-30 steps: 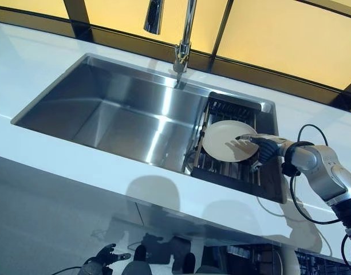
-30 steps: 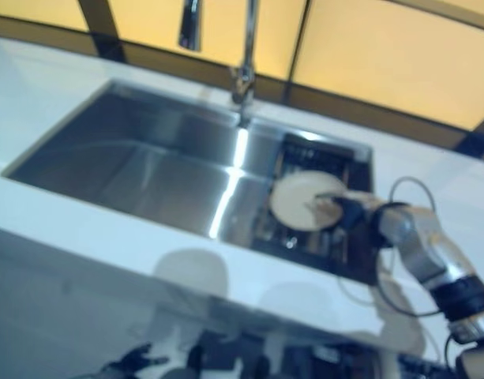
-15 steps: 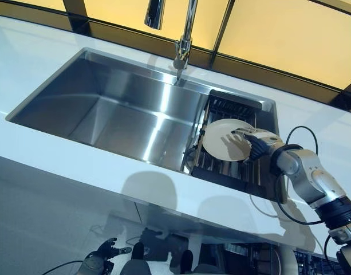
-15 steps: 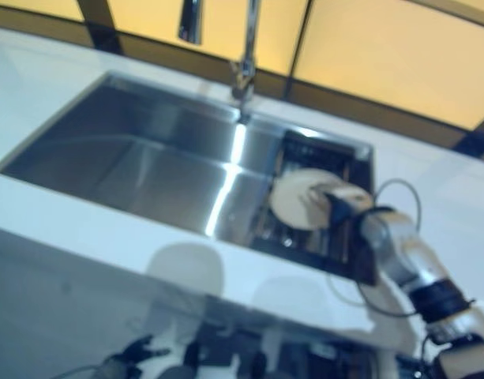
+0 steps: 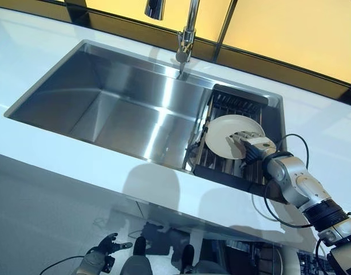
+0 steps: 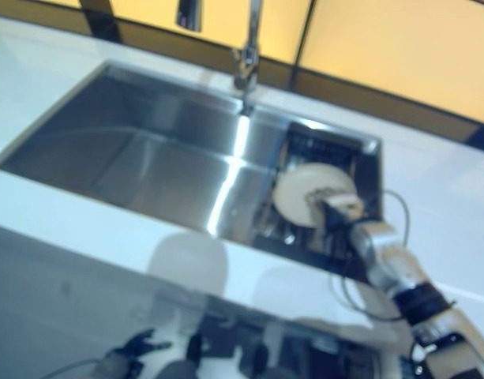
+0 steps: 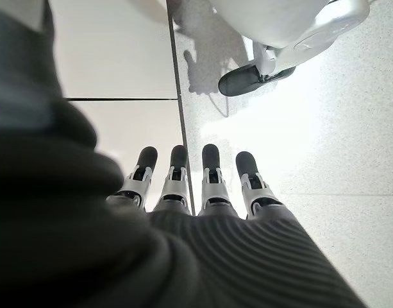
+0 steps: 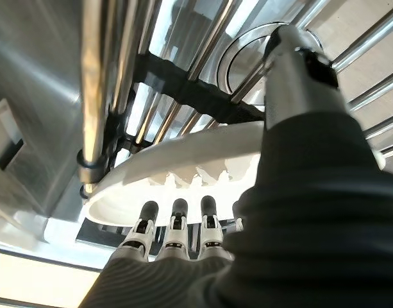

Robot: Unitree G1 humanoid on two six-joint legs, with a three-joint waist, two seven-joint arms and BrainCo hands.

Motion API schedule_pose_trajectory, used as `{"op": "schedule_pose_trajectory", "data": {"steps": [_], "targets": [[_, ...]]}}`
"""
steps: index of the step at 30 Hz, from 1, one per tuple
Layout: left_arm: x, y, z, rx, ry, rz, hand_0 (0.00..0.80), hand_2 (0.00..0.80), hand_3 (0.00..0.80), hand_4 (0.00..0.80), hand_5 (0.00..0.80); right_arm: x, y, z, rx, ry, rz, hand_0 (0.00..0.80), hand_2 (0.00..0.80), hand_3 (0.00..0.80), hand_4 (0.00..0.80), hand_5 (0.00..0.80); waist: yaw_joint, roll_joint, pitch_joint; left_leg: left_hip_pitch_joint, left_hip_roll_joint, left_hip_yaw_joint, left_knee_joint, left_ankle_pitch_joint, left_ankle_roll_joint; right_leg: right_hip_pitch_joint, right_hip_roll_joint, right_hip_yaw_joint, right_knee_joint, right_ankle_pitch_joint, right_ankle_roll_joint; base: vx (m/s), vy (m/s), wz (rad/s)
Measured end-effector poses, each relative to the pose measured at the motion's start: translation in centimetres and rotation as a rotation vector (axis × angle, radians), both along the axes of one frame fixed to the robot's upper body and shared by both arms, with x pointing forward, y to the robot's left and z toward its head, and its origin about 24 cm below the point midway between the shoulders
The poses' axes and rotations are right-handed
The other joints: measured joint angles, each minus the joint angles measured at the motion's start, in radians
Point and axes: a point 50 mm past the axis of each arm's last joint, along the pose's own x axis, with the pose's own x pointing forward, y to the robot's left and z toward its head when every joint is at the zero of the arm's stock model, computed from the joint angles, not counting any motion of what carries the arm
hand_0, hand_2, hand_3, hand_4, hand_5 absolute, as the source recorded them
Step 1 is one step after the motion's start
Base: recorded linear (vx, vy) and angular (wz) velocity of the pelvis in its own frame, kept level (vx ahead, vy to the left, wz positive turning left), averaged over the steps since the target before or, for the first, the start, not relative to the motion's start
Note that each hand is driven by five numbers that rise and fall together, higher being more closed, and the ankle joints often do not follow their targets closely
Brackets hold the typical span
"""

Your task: Take plates into dishwasher

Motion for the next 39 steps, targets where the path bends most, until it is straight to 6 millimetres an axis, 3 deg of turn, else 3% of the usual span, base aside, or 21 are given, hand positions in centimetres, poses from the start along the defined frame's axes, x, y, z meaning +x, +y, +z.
{"op": "schedule_pose_trajectory", "data": {"steps": [9, 19, 22, 23, 30, 39], "targets": [[0.3, 0.0, 0.1, 0.002, -0.008, -0.001, 0.0, 0.0, 0.0, 0.0, 0.0, 0.1, 0.2, -0.5, 0.013, -0.009, -0.011, 0.0, 0.0, 0.0, 0.0, 0.0, 0.001, 0.0, 0.0, -0.013, 0.0, -0.001, 0.005, 0.0, 0.0, -0.01, 0.0, 0.0, 0.0, 0.0, 0.0, 0.0, 0.0, 0.0], [0.7, -0.8, 0.0, -0.004, -0.012, -0.023, 0.0, 0.0, 0.0, 0.0, 0.0, 0.7, 0.5, -2.3, 0.094, -0.159, -0.108, 0.0, 0.0, 0.0, 0.0, 0.0, 0.003, 0.001, 0.001, -0.015, 0.0, -0.003, 0.011, 0.0, 0.0, -0.008, 0.0, 0.0, 0.001, 0.0, 0.0, 0.0, 0.0, 0.0], [0.7, -1.0, 0.0, -0.007, -0.012, -0.027, 0.0, 0.0, 0.0, 0.0, 0.0, 0.8, 0.7, -2.6, 0.114, -0.218, -0.122, 0.753, 0.753, 0.753, 0.753, 0.753, 0.004, 0.004, 0.003, -0.019, 0.0, -0.003, 0.012, 0.0, 0.0, -0.008, 0.0, 0.0, 0.001, 0.0, 0.0, 0.0, 0.0, 0.0], [0.7, -1.1, -0.1, -0.009, -0.012, -0.029, 0.0, 0.0, 0.0, 0.0, 0.0, 0.8, 0.9, -2.6, 0.124, -0.244, -0.127, 0.8, 0.8, 0.8, 0.8, 0.8, 0.004, 0.006, 0.003, -0.024, 0.0, -0.004, 0.014, 0.0, 0.0, -0.009, 0.0, 0.0, 0.001, 0.0, 0.001, 0.002, 0.018, 0.03], [0.6, -2.1, -0.3, -0.041, -0.01, -0.029, 0.0, 0.0, 0.0, 0.0, 0.0, 1.1, 1.3, -1.9, 0.154, -0.406, -0.135, 0.8, 0.8, 0.8, 0.8, 0.8, 0.004, 0.024, 0.004, -0.029, -0.001, -0.008, 0.021, 0.0, 0.0, -0.01, 0.0, 0.0, 0.001, 0.002, -0.001, 0.012, 0.028, 0.01], [-0.2, -3.1, -0.9, -0.072, 0.008, -0.024, 0.0, 0.0, 0.0, 0.0, 0.0, 0.9, 1.0, -1.9, 0.154, -0.43, -0.127, 0.8, 0.8, 0.8, 0.8, 0.8, 0.002, 0.066, -0.026, -0.028, -0.002, -0.008, 0.02, -0.001, 0.001, -0.009, 0.0, 0.0, 0.001, 0.002, -0.002, 0.006, 0.007, 0.0]]}}
